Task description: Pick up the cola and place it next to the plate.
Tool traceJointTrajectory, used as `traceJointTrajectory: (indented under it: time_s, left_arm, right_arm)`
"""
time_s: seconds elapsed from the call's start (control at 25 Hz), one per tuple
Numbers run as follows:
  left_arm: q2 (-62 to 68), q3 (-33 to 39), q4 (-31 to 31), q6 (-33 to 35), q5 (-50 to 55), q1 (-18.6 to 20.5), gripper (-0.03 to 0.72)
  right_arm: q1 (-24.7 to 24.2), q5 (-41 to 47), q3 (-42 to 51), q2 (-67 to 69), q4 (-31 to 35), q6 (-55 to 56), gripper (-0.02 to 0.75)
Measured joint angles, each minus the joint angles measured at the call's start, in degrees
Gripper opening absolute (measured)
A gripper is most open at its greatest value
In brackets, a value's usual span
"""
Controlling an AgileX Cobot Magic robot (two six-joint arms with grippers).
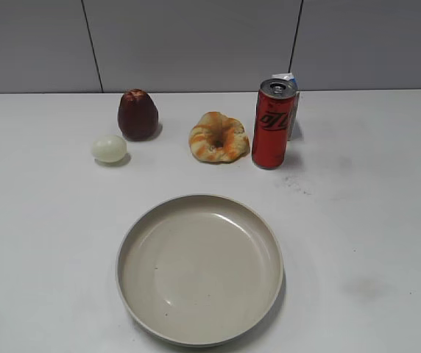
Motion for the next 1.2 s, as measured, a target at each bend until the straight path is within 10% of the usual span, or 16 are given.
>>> traceJointTrajectory:
  time_s: [0.8, 1.2]
  left_arm:
    - [0.0, 0.0, 0.0, 0.0, 0.0, 0.0, 0.236]
    - [0.0, 0.0, 0.0, 0.0, 0.0, 0.0, 0.236]
  right_arm:
    - [0.0, -1.98, -0.82, 1.47, 0.0, -0.02, 0.562]
    - [0.0, -43.21, 0.02, 26.47, 0.53, -0.02, 0.562]
